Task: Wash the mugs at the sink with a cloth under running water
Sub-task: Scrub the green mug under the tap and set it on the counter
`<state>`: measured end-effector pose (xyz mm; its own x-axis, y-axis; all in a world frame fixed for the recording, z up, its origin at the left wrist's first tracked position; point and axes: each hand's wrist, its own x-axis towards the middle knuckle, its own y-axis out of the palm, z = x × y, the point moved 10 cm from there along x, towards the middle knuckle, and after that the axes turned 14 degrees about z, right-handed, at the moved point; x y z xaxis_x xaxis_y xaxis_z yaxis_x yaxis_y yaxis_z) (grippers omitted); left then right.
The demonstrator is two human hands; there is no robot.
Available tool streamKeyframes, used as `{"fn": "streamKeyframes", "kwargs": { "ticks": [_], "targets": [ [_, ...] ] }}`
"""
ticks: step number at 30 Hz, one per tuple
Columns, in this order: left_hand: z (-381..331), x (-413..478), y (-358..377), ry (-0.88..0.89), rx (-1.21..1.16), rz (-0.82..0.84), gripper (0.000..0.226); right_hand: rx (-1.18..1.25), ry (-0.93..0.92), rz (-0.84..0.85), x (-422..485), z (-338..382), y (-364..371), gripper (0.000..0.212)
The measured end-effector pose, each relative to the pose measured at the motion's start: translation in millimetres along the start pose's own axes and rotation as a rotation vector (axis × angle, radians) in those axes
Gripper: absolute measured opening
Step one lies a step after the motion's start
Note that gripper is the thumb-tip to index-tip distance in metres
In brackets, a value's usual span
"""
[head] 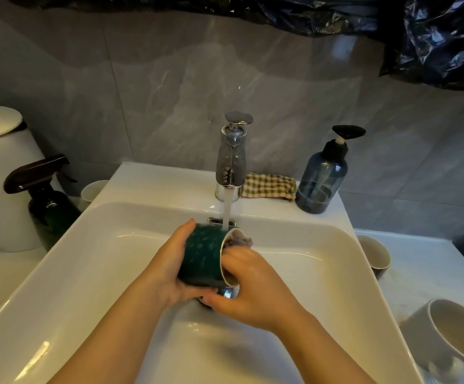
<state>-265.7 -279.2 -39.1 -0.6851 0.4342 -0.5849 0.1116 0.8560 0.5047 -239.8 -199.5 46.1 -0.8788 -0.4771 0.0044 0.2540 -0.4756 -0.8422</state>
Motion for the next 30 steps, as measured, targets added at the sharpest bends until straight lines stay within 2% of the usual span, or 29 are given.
{"fn": "streamKeyframes", "kwargs": {
  "ticks": [2, 4, 6, 9, 11, 13, 15, 17, 18, 19, 20, 21, 23, 25, 26, 27, 28, 30],
  "targets": [
    [3.2, -0.9, -0.6, -0.035, -0.026, 0.009, 0.049, 0.020, -0.029, 0.115, 3.0, 2.6, 11.7, 0.048],
    [6.0, -2.2, 1.3, -0.058, -0.016, 0.016, 0.051, -0.037, -0.056, 0.213, 5.0, 6.4, 22.4, 0.068],
    [6.5, -4.1, 3.9, -0.064, 0.029, 0.025, 0.047, -0.090, 0.009, 0.274, 4.9, 3.4, 27.4, 0.083],
    [1.5, -4.6, 9.5, -0.034, 0.089, 0.037, 0.044, -0.117, 0.107, 0.212, 5.4, -3.1, 25.1, 0.082],
    [0.3, -3.2, 10.7, -0.010, 0.087, 0.033, 0.040, -0.006, 0.146, 0.197, 8.1, -4.8, 26.4, 0.072],
    [0.5, -2.8, 10.5, 0.019, 0.050, 0.028, 0.038, 0.311, 0.155, 0.229, 10.5, -2.9, 29.1, 0.053],
    [-0.7, 0.0, 10.3, 0.048, 0.106, 0.031, 0.038, 0.725, 0.181, 0.183, 7.9, -4.7, 24.4, 0.036],
    [-3.3, 4.3, 11.3, 0.078, 0.199, 0.024, 0.040, 1.278, 0.257, 0.087, 2.4, -18.0, 27.4, 0.036],
    [-4.8, 5.8, 12.5, 0.091, 0.221, 0.021, 0.041, 1.511, 0.258, 0.046, 0.1, -20.4, 29.4, 0.042],
    [-5.7, 6.5, 13.7, 0.099, 0.229, 0.022, 0.041, 1.595, 0.246, 0.027, -2.1, -20.4, 27.3, 0.047],
    [-5.3, 7.2, 14.8, 0.100, 0.213, 0.027, 0.043, 1.534, 0.236, 0.054, -3.6, -18.7, 25.0, 0.048],
    [-4.2, 7.3, 15.8, 0.096, 0.178, 0.033, 0.045, 1.346, 0.223, 0.133, -4.2, -14.2, 22.7, 0.046],
    [-2.5, 7.0, 14.3, 0.091, 0.113, 0.050, 0.045, 0.704, 0.146, 0.285, -4.0, -2.9, 19.9, 0.045],
    [-0.6, 5.1, 12.5, 0.062, 0.101, 0.061, 0.044, 0.089, 0.084, 0.278, -1.6, -1.6, 19.3, 0.057],
    [0.3, 4.4, 12.4, 0.048, 0.103, 0.071, 0.044, -0.092, 0.072, 0.248, -1.4, -1.8, 18.9, 0.065],
    [0.6, 3.9, 12.7, 0.045, 0.111, 0.085, 0.043, -0.122, 0.082, 0.236, -1.1, -2.3, 20.4, 0.069],
    [-0.9, 3.7, 13.7, 0.057, 0.132, 0.102, 0.041, -0.044, 0.095, 0.252, -1.7, -3.8, 22.8, 0.067],
    [-5.9, 3.1, 18.5, 0.119, 0.159, 0.143, 0.037, 0.277, 0.103, 0.283, -1.7, -6.7, 25.3, 0.058]
  ]
}}
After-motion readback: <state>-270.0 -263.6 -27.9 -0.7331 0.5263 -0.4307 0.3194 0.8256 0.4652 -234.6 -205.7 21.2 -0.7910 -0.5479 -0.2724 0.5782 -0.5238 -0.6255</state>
